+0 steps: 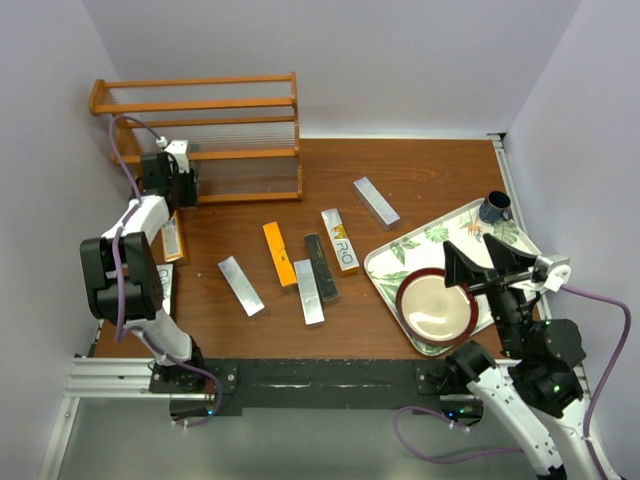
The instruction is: Place and organize the toothpastes onto the shelf
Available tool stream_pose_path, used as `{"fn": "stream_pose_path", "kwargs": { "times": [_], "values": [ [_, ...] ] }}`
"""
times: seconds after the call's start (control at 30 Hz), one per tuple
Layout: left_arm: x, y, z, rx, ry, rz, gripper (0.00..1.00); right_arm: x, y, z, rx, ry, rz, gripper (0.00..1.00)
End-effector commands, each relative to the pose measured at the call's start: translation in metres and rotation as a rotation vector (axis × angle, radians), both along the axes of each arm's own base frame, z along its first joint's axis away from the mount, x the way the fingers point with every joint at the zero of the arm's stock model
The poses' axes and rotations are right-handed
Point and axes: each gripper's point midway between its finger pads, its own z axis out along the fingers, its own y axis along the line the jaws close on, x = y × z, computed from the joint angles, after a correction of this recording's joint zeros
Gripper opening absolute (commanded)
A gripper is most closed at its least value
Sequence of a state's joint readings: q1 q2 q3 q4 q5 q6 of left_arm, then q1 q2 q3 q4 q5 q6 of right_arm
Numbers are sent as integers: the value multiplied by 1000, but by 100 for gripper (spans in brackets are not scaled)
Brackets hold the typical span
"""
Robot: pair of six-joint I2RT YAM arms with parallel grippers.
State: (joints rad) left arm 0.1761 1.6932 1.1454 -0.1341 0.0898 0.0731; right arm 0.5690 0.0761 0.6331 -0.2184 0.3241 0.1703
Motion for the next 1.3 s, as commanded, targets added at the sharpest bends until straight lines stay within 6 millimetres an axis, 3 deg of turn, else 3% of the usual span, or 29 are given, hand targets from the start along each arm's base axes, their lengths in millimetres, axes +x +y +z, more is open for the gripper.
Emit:
{"fn": "stream_pose_path", "kwargs": {
  "times": [0.0,0.27,0.5,0.6,0.83,1.0,1.27],
  "values": [
    [18,10,1,16,-37,-15,25,-1,-4,4,-1,-13,-16,99],
    [10,35,-13,46,12,56,25,0,-2,4,-5,-11,-12,99],
    [-11,71,-8,30,-35,153,25,-1,-2,4,-6,-13,-11,99],
    [-9,78,-1,-11,-64,151,25,-2,-2,4,-7,-13,-8,99],
    [7,53,8,-74,-99,-17,25,-2,-3,4,-11,-15,-10,99],
    [18,57,15,-54,-118,-45,26,0,-2,2,-19,-8,-14,99],
    [37,67,4,-42,-82,-48,29,3,-2,0,-31,3,-20,99]
  ]
}}
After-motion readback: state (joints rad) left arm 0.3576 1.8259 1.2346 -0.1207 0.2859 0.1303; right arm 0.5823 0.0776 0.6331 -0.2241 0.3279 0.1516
